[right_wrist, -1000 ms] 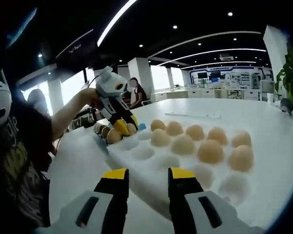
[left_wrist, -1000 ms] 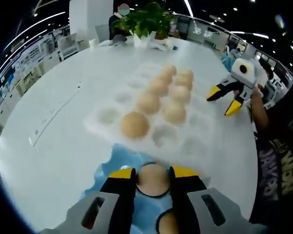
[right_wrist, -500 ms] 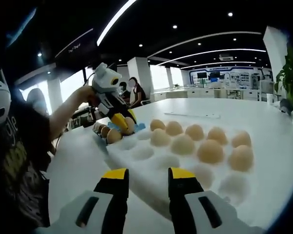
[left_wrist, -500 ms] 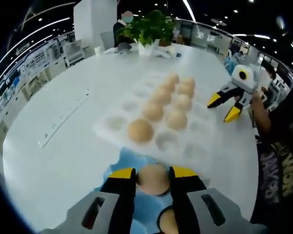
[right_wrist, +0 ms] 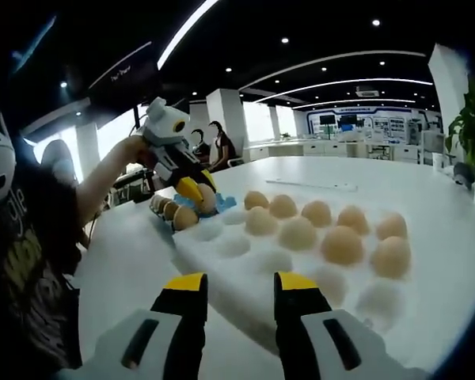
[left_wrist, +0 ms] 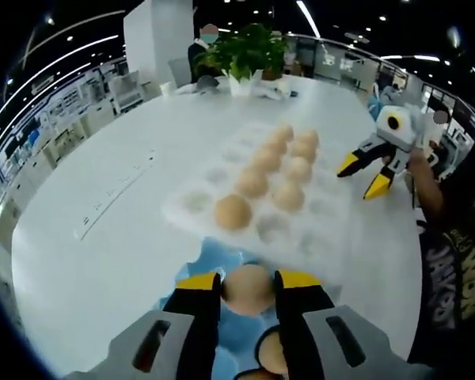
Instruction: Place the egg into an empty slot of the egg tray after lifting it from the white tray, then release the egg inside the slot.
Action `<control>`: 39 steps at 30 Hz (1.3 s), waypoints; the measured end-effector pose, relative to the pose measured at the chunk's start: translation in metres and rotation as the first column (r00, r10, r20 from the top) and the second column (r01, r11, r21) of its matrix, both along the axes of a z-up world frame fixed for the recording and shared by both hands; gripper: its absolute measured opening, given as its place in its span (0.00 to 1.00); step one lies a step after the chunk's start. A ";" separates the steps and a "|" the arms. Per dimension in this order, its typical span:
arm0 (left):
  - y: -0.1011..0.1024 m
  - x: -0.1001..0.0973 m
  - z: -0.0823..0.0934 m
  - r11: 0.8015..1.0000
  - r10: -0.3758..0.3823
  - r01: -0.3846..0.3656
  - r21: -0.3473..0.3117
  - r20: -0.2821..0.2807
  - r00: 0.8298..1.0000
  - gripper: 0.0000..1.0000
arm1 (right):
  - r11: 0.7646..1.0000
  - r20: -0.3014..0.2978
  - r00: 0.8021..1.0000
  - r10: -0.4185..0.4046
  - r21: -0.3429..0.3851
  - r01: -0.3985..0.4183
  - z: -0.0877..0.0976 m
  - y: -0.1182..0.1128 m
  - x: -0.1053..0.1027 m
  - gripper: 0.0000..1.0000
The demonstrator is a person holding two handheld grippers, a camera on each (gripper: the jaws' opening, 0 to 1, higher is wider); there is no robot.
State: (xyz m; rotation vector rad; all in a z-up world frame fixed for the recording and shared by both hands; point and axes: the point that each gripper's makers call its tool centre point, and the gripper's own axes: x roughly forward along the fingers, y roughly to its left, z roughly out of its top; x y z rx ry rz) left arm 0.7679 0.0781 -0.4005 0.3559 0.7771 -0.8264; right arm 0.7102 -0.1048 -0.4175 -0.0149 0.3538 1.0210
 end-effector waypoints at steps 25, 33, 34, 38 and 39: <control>0.040 -0.017 0.008 0.997 0.068 -0.068 0.025 0.027 0.997 0.27 | 1.000 0.001 1.000 0.001 -0.016 -0.001 0.001 0.004 -0.007 0.34; 0.056 -0.020 0.009 0.995 0.097 -0.098 0.030 0.031 0.995 0.27 | 1.000 0.005 1.000 -0.001 -0.028 0.002 0.000 0.007 -0.008 0.35; 0.058 -0.020 0.009 0.995 0.099 -0.100 0.030 0.031 0.995 0.27 | 1.000 0.005 1.000 -0.001 -0.030 0.002 0.000 0.007 -0.008 0.35; 0.066 -0.022 0.009 0.993 0.110 -0.111 0.033 0.033 0.993 0.27 | 0.999 0.004 1.000 -0.005 -0.036 0.005 0.000 0.008 -0.007 0.35; 0.068 -0.023 0.010 0.993 0.113 -0.114 0.031 0.034 0.993 0.27 | 0.999 0.003 1.000 -0.005 -0.038 0.005 0.000 0.008 -0.007 0.35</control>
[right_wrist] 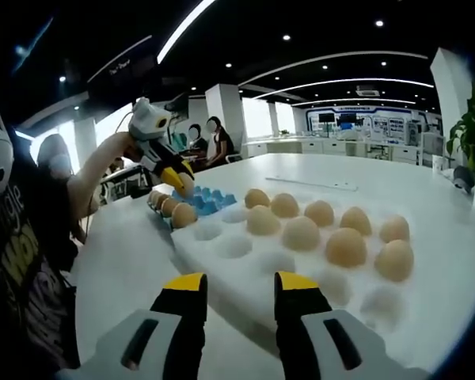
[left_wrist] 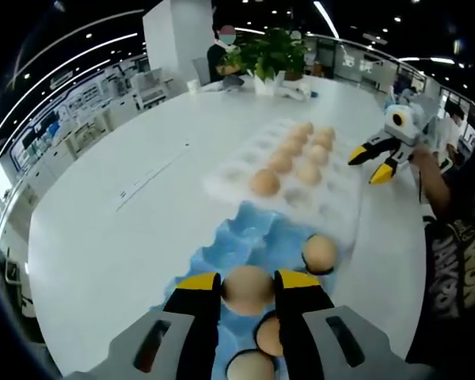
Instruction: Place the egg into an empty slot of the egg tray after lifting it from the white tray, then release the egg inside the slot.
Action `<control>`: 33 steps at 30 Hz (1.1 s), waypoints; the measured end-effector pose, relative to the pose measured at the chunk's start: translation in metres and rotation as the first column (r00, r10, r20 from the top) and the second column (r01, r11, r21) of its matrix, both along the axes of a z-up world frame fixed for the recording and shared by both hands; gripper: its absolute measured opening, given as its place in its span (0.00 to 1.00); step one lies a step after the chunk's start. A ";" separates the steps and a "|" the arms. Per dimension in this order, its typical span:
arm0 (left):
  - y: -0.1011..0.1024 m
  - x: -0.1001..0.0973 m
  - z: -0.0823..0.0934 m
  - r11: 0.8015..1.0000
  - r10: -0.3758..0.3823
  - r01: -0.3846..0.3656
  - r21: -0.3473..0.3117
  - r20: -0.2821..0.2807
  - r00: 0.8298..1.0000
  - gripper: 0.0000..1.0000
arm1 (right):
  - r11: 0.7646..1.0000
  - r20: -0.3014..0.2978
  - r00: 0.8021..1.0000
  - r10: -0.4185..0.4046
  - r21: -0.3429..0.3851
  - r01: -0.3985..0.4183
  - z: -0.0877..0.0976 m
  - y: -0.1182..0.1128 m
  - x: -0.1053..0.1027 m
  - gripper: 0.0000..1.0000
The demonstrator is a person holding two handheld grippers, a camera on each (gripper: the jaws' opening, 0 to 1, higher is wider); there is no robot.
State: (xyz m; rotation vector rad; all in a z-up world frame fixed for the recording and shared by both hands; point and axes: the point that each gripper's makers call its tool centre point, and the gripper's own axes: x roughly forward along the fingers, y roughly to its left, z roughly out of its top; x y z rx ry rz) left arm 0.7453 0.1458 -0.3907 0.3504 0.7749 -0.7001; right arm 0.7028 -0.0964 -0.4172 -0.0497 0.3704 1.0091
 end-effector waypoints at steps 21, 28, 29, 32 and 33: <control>0.040 -0.009 0.001 0.997 0.079 -0.079 0.002 0.009 0.997 0.27 | 1.000 -0.002 1.000 0.001 -0.018 -0.001 -0.001 0.007 -0.003 0.36; 0.053 -0.011 -0.003 0.994 0.112 -0.112 0.000 0.008 0.994 0.27 | 1.000 -0.002 1.000 0.002 -0.021 -0.002 -0.001 0.008 -0.002 0.36; 0.055 -0.011 -0.004 0.993 0.117 -0.117 -0.001 0.008 0.993 0.27 | 1.000 -0.002 1.000 0.003 -0.022 -0.003 -0.002 0.009 -0.002 0.36; 0.061 -0.013 -0.006 0.992 0.128 -0.128 0.000 0.002 0.992 0.27 | 1.000 -0.003 1.000 0.004 -0.022 -0.004 -0.002 0.009 -0.002 0.35; 0.063 -0.012 -0.006 0.991 0.131 -0.131 0.001 0.003 0.991 0.27 | 1.000 -0.003 1.000 0.004 -0.023 -0.004 -0.002 0.009 -0.001 0.35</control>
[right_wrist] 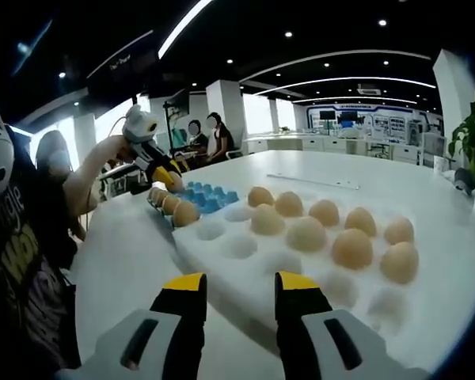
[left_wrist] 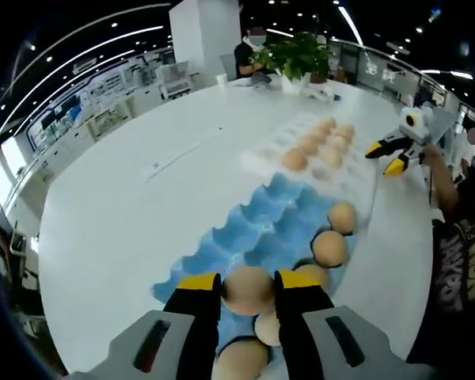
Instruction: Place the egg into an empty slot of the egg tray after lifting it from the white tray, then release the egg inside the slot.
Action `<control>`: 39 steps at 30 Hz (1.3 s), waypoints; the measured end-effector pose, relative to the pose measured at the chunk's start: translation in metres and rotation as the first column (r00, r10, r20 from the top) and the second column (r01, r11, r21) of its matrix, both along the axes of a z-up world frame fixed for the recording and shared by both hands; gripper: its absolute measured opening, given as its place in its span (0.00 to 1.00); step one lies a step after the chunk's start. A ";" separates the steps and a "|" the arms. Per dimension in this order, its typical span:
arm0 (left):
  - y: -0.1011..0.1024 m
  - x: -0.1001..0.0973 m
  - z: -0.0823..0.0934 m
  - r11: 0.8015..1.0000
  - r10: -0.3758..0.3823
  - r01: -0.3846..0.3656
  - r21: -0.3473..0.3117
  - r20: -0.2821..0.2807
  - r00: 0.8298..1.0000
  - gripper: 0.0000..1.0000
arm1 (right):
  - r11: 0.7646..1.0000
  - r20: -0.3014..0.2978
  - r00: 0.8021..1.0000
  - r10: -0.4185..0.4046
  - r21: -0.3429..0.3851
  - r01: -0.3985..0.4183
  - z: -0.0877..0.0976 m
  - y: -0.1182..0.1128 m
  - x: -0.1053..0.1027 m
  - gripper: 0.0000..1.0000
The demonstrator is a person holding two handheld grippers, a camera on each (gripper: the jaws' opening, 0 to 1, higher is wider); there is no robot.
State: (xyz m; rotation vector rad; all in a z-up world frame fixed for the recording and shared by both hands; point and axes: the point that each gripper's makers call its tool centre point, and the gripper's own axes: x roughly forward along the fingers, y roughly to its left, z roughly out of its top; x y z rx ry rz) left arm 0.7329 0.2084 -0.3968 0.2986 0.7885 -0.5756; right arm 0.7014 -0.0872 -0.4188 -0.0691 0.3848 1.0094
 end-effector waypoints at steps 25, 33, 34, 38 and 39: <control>0.046 -0.006 -0.002 0.994 0.112 -0.112 0.013 0.017 0.994 0.26 | 1.000 0.000 1.000 0.003 -0.007 -0.003 -0.001 0.002 0.005 0.35; 0.051 -0.009 -0.019 0.989 0.135 -0.134 0.066 -0.011 0.991 0.27 | 1.000 0.002 1.000 0.003 -0.010 -0.002 -0.002 0.001 0.007 0.35; 0.052 -0.009 -0.020 0.988 0.138 -0.137 0.077 -0.009 0.990 0.27 | 1.000 0.002 1.000 0.002 -0.010 -0.002 -0.002 0.000 0.007 0.36; 0.051 -0.004 -0.028 0.987 0.129 -0.127 0.103 -0.016 0.992 0.26 | 1.000 0.005 1.000 0.000 -0.008 0.000 -0.002 0.000 0.007 0.36; 0.049 -0.003 -0.026 0.988 0.124 -0.123 0.095 -0.005 0.992 0.27 | 1.000 0.006 1.000 -0.001 -0.006 0.001 -0.001 0.000 0.007 0.36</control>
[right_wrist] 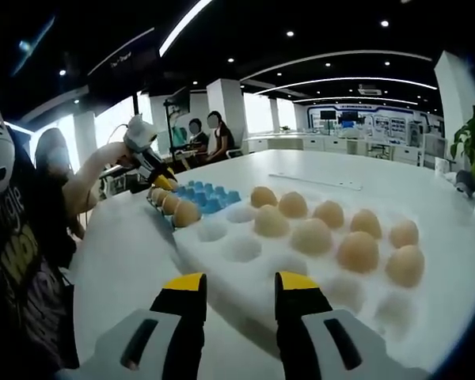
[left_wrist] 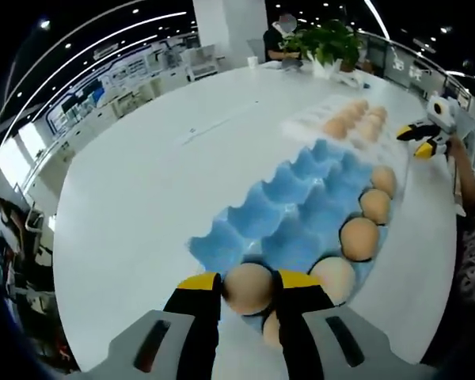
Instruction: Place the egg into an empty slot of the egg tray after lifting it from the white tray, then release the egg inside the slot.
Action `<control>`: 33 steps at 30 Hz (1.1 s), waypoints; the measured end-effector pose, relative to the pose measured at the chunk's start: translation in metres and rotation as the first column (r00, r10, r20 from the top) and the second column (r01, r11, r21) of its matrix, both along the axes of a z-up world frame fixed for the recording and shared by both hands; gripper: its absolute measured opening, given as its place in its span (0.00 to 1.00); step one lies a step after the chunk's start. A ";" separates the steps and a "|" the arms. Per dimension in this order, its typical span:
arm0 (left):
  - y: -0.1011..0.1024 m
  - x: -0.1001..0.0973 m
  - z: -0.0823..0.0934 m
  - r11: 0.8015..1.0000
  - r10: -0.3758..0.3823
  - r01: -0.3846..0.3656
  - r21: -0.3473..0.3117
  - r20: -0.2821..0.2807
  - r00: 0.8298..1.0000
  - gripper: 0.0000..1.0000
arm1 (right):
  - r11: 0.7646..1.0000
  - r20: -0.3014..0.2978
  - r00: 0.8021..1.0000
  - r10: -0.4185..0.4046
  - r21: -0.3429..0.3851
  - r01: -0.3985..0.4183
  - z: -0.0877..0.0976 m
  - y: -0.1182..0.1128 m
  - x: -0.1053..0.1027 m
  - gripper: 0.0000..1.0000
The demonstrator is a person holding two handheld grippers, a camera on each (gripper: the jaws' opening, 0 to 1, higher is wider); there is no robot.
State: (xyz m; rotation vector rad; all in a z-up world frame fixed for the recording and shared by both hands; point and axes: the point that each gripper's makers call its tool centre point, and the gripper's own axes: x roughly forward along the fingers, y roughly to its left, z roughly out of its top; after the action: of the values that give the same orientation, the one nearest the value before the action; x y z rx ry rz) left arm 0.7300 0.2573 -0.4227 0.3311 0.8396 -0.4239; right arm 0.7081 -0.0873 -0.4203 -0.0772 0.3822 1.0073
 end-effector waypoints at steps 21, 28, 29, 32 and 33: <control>0.004 0.002 0.009 0.968 0.015 -0.033 0.247 0.077 0.997 0.36 | 1.000 0.031 1.000 0.000 0.004 0.000 0.002 0.002 -0.007 0.36; 0.002 0.004 0.018 0.953 0.022 -0.056 0.297 0.117 0.993 0.35 | 1.000 0.037 0.999 0.000 0.000 0.000 0.002 0.002 -0.007 0.36; 0.000 0.005 0.021 0.955 0.023 -0.060 0.289 0.129 0.991 0.34 | 1.000 0.038 0.999 0.001 0.000 -0.001 0.002 0.002 -0.006 0.36; -0.005 0.001 0.024 0.933 0.008 -0.057 0.356 0.138 0.990 0.34 | 1.000 0.040 0.999 0.003 -0.002 -0.003 0.002 0.002 -0.006 0.36; -0.009 -0.002 0.024 0.933 0.009 -0.057 0.356 0.135 0.991 0.34 | 1.000 0.041 0.999 0.003 -0.002 -0.003 0.002 0.002 -0.006 0.36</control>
State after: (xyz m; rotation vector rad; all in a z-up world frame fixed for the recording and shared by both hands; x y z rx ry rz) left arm 0.7279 0.2488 -0.3991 0.6769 0.7904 -0.2107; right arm 0.7024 -0.0858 -0.4187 -0.1003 0.3463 1.0069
